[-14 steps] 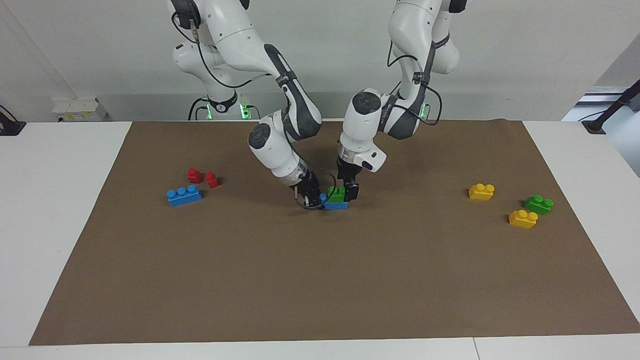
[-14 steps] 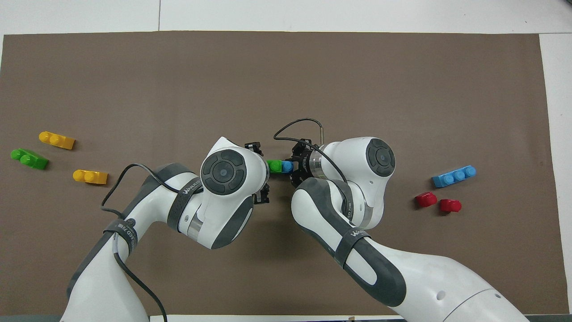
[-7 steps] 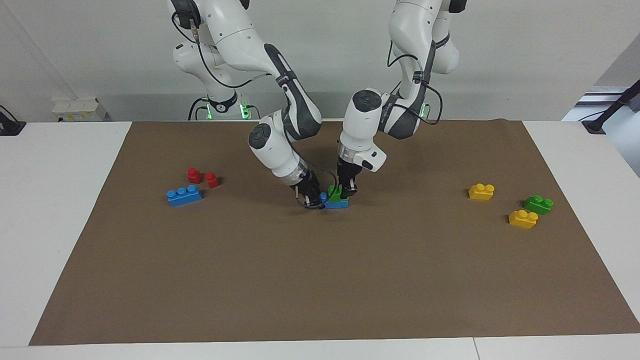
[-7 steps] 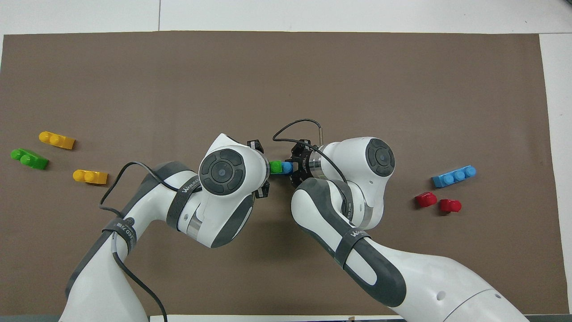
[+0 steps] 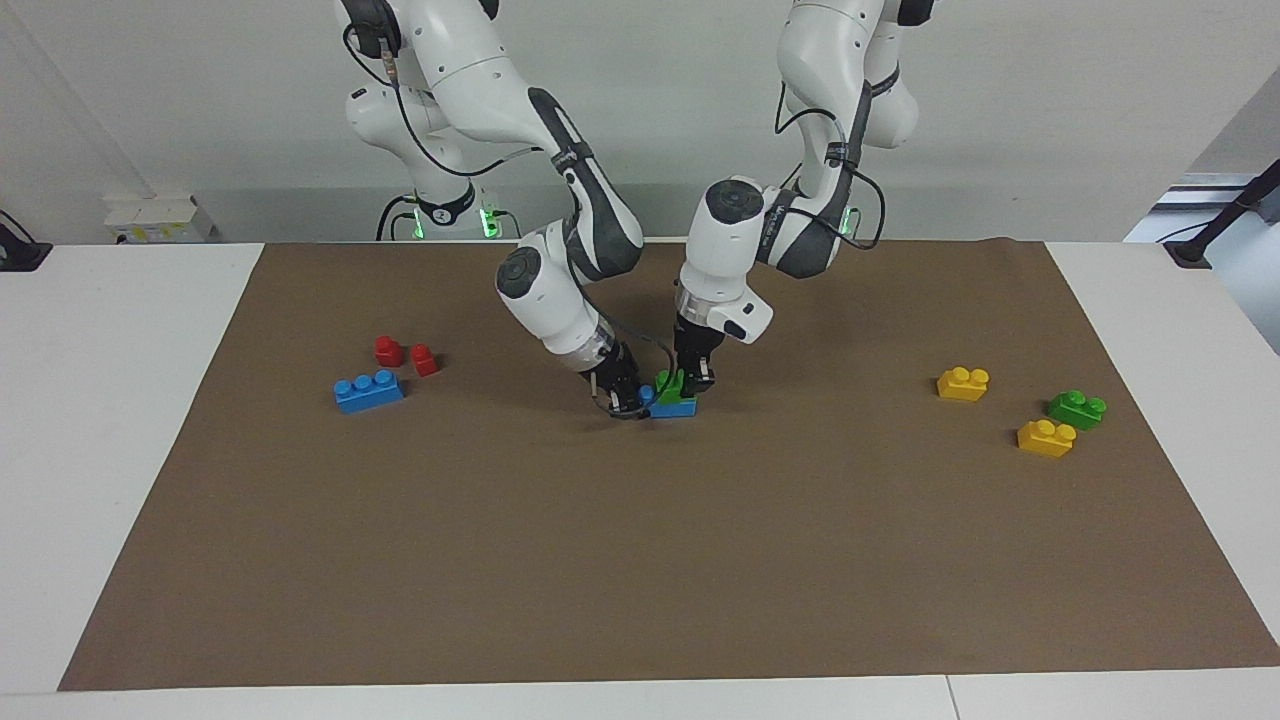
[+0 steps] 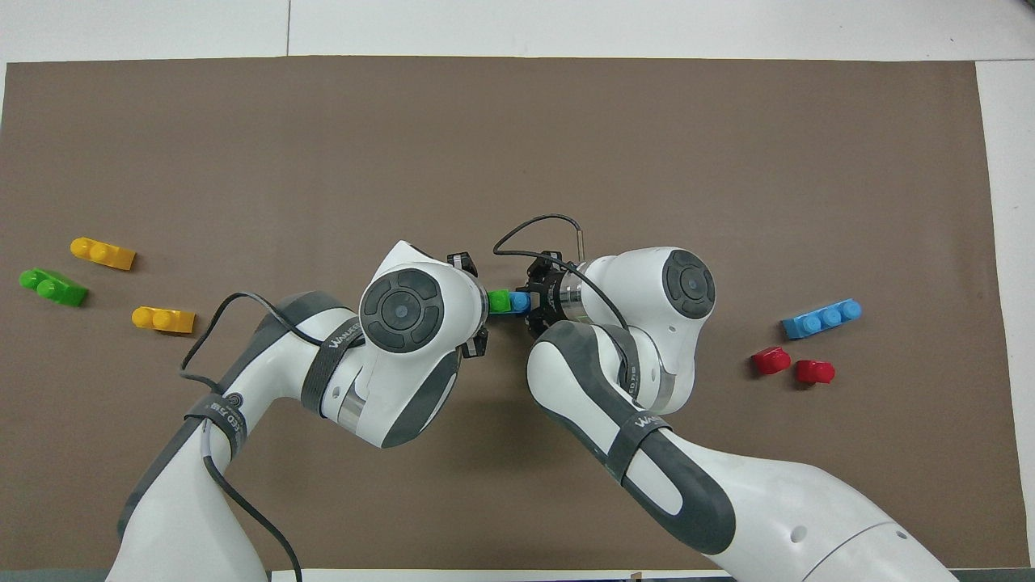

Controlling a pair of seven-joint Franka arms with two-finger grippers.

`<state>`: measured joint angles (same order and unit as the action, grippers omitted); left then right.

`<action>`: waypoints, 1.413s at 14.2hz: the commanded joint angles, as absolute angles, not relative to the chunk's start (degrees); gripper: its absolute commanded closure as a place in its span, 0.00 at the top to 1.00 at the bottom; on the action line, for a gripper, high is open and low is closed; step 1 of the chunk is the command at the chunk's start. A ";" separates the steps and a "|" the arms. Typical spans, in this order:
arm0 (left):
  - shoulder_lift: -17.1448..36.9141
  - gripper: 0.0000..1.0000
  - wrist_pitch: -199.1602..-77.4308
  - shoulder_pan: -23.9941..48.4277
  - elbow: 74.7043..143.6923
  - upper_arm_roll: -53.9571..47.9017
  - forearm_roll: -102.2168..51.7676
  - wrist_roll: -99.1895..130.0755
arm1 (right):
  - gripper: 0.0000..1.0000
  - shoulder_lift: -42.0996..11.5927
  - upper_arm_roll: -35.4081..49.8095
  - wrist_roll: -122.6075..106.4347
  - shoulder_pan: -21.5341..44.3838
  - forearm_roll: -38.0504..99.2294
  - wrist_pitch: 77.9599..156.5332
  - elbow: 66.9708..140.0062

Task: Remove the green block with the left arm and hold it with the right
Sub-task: 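Pull the green brick away from the blue brick with both grippers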

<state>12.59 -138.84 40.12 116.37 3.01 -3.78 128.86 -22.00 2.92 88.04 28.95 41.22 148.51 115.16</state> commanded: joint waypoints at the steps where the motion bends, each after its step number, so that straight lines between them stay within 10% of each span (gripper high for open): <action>1: 8.19 0.00 -134.85 38.59 115.93 3.34 -4.13 129.64 | 0.00 -22.59 2.90 86.66 28.65 42.45 148.71 114.52; 5: 1.86 0.00 -126.76 36.22 114.18 3.52 -4.04 129.20 | 0.00 -22.50 2.73 86.57 27.78 42.36 147.05 113.47; 10: -7.02 0.00 -114.63 28.67 112.68 3.86 -4.57 116.58 | 0.00 -21.01 2.28 82.46 17.16 31.51 124.86 101.19; 20: -8.09 0.00 -109.85 10.21 112.41 4.31 -8.87 81.59 | 0.00 -14.51 2.02 52.22 -5.25 18.54 109.69 103.52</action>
<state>-8.06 -109.41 14.37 111.80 4.90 -6.86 87.41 -15.82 1.14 55.35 -1.90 19.85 109.56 99.82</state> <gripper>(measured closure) 0.656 0.652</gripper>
